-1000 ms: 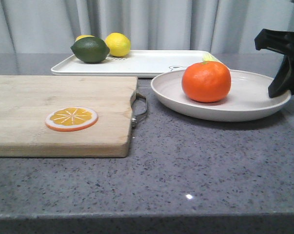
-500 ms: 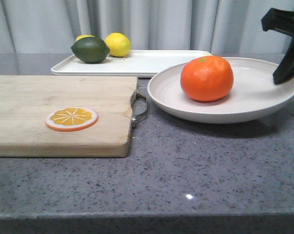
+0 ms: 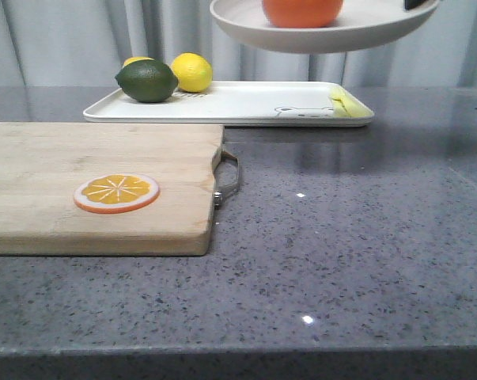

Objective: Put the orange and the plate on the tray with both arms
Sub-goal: 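Lift the plate with the orange using the right gripper toward the tray, then lower the plate onto the white tray and open the right gripper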

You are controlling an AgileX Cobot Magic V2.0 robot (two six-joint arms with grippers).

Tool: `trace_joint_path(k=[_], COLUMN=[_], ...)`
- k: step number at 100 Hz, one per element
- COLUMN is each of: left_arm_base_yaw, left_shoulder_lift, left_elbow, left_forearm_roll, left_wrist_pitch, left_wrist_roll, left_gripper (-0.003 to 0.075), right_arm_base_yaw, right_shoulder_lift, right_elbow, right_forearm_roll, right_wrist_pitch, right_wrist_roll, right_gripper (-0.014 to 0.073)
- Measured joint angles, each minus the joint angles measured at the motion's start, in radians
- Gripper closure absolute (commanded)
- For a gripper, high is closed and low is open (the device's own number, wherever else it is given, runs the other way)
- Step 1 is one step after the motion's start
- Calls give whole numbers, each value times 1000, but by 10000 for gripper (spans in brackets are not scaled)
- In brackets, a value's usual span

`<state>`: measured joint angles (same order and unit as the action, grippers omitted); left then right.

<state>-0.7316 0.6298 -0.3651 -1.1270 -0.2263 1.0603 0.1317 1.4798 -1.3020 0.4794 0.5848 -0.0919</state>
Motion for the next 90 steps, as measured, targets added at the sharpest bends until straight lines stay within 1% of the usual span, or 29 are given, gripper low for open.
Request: trace_joint_path(k=[37, 56, 75, 90], left_arm_base_yaw=[0, 0, 0, 0], left_shoulder_lift=[0, 0, 0, 0], left_elbow=[0, 0, 0, 0], left_forearm_roll=[-2, -2, -2, -2], left_wrist_pitch=[-2, -2, -2, -2], left_wrist_roll=[0, 0, 0, 0], left_gripper=[69, 69, 69, 69], right_arm_base_yaw=[0, 0, 0, 0], right_shoulder_lift=[371, 534, 654, 719], right_elbow=[-394, -570, -693, -739], right_forearm_roll=[30, 32, 32, 40], right_wrist_pitch=[64, 90, 111, 118], right_wrist_roll=[0, 0, 0, 0], right_gripper=[662, 662, 662, 662])
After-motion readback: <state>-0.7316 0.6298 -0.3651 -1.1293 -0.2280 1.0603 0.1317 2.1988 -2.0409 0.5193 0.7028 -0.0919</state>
